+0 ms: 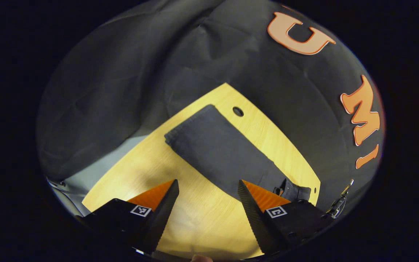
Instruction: Grasp the waist and the cuffs of the jeans and fold them to make the two legs overlap; first hold the waist and fold one-third of the jeans toward the cuffs, then hold the cuffs and fold the remaining one-third in the same direction to finish folding.
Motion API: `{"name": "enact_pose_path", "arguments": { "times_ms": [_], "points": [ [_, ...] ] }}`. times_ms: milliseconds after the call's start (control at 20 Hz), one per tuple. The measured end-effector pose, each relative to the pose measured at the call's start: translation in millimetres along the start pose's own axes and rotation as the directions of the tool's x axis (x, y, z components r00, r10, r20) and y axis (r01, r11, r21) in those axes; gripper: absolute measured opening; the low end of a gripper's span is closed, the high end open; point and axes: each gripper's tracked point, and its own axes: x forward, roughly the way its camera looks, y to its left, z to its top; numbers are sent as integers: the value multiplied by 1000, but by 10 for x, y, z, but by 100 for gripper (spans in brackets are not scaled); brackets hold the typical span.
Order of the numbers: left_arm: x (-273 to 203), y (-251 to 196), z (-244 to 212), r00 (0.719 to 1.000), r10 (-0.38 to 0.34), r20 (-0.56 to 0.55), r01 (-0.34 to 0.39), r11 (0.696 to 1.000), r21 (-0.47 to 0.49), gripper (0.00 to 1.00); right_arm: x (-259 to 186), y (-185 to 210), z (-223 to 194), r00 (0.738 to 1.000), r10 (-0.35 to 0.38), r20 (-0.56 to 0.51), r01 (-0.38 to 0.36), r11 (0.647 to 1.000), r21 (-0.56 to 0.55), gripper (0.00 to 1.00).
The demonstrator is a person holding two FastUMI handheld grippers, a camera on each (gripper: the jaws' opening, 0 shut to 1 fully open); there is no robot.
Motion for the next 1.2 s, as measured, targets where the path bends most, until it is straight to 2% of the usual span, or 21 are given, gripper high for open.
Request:
{"name": "enact_pose_path", "arguments": {
  "times_ms": [200, 300, 450, 600, 900, 1050, 1200],
  "points": [
    [361, 72, 18, 992, 20, -122, -26, 998, -52, 98, -221, 44, 67, 998, 41, 57, -45, 997, 64, 98],
    [532, 171, 75, 984, 53, -172, -68, 995, -79, 98, -314, -66, 44, 997, -4, 75, -1, 998, 64, 99],
    [713, 337, 230, 967, 111, -229, -137, 986, -100, 98, -525, -44, -1, 995, -13, 100, -2, 989, 145, 99],
    [919, 458, 285, 938, 179, -298, -223, 967, -121, 99, -700, -106, -40, 992, -38, 122, 11, 977, 215, 99],
    [1354, 530, 353, 880, 298, -369, -347, 935, -70, 98, -1054, -240, -56, 980, -85, 178, 36, 964, 262, 99],
    [1454, 555, 411, 866, 352, -355, -386, 922, -28, 98, -1185, -317, -48, 974, -109, 200, 51, 959, 277, 99],
    [1542, 595, 377, 836, 417, -355, -445, 896, 5, 98, -1259, -375, -75, 970, -120, 210, 55, 956, 290, 99]
  ]
}}
